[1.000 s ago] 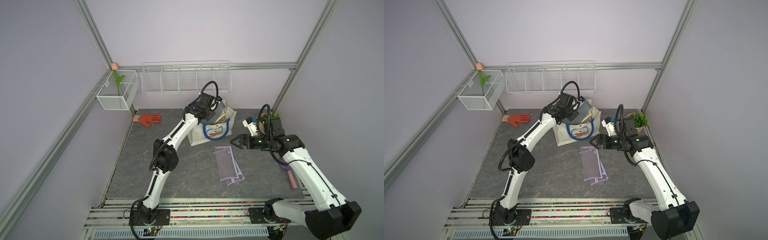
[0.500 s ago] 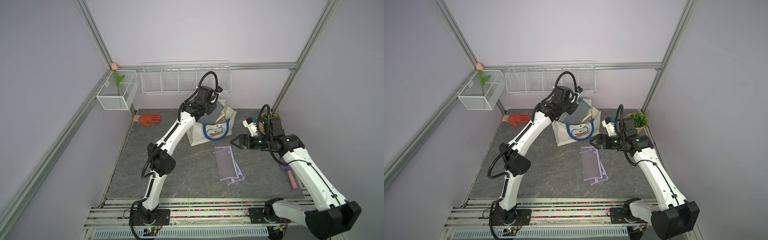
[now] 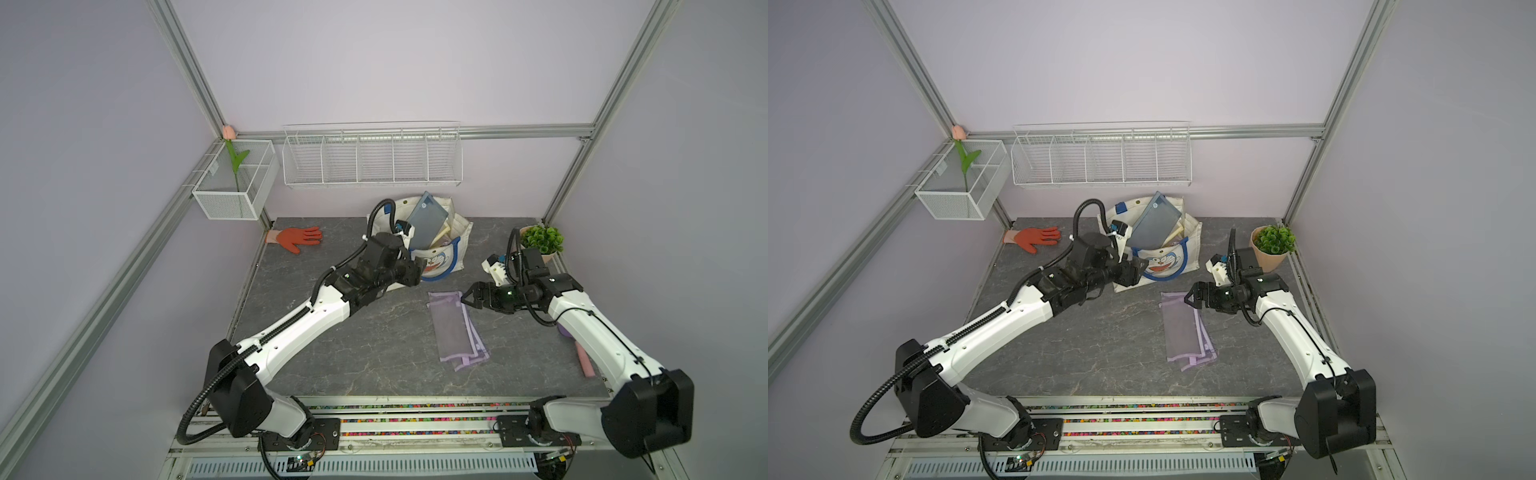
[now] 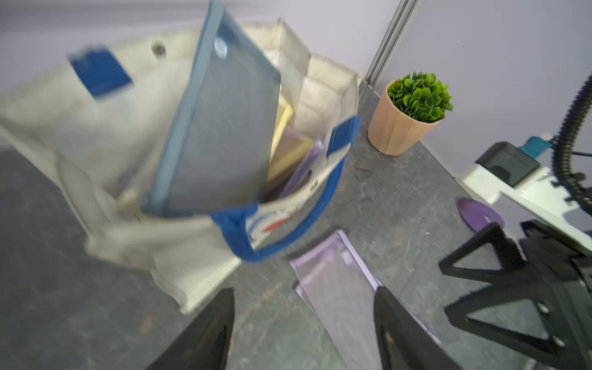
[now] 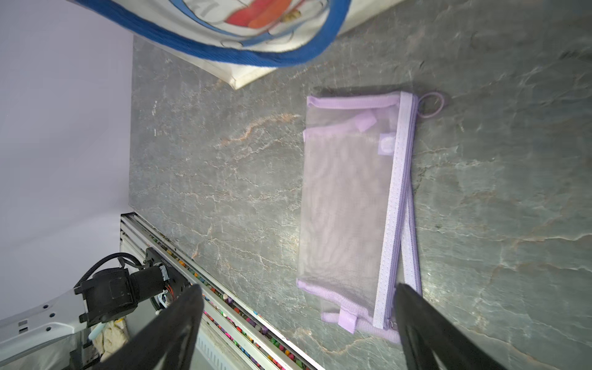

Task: Put the pencil pouch into the canvas bag
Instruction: Pick up the pencil pouch.

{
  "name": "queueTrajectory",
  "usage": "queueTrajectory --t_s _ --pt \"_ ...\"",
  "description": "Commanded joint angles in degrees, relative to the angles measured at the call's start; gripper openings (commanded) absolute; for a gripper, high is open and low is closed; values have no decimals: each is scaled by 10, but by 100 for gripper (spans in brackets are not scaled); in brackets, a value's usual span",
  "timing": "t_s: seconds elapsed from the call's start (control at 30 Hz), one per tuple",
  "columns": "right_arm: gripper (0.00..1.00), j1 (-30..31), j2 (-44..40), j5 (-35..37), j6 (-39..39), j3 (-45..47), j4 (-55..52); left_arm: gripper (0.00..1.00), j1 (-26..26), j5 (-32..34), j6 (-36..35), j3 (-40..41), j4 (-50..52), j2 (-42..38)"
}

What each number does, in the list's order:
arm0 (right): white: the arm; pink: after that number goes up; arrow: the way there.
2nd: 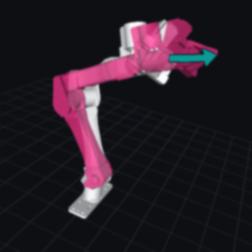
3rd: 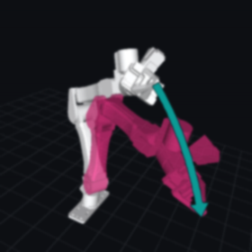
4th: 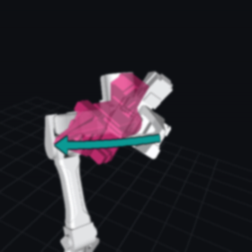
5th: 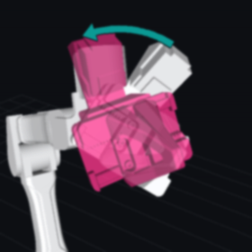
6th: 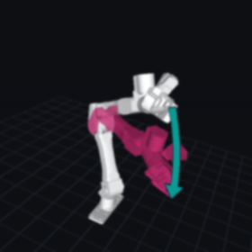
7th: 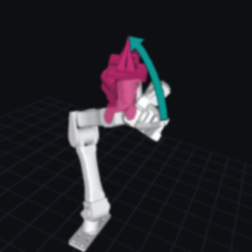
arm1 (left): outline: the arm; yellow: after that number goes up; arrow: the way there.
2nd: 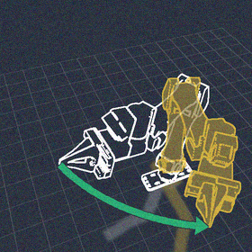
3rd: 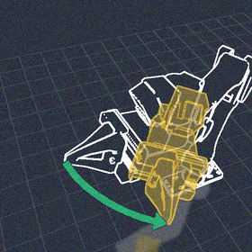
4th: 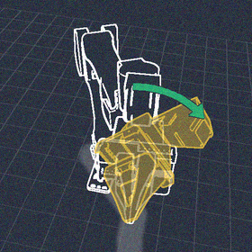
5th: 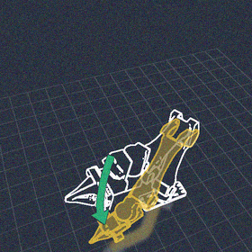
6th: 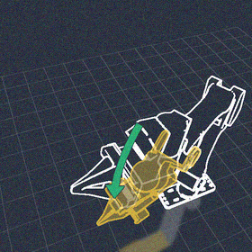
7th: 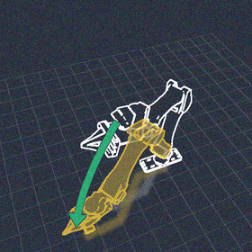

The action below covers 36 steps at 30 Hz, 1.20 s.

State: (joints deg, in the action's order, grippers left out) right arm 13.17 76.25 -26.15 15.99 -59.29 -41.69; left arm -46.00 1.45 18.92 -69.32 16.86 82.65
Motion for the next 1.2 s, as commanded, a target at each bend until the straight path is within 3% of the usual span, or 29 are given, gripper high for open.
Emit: queueTrajectory --t_s 0.0,0.13,0.27,0.73,0.83,1.17 --pt "96 -3 38 -17 -14 23 47 70 -24 -46 180 79 -128 9" --pt "100 -3 96 -32 -25 32 78 69 -32 -79 261 124 -203 70" --pt "95 -3 141 -41 -30 39 106 67 -31 -81 325 167 -303 132" --pt "89 -2 217 -60 -22 62 152 60 -43 -118 387 163 -435 294" --pt "89 2 220 -66 -19 67 158 55 -48 -122 391 154 -439 305" --pt "86 28 223 -74 -4 69 170 24 -51 -109 394 171 -434 283"
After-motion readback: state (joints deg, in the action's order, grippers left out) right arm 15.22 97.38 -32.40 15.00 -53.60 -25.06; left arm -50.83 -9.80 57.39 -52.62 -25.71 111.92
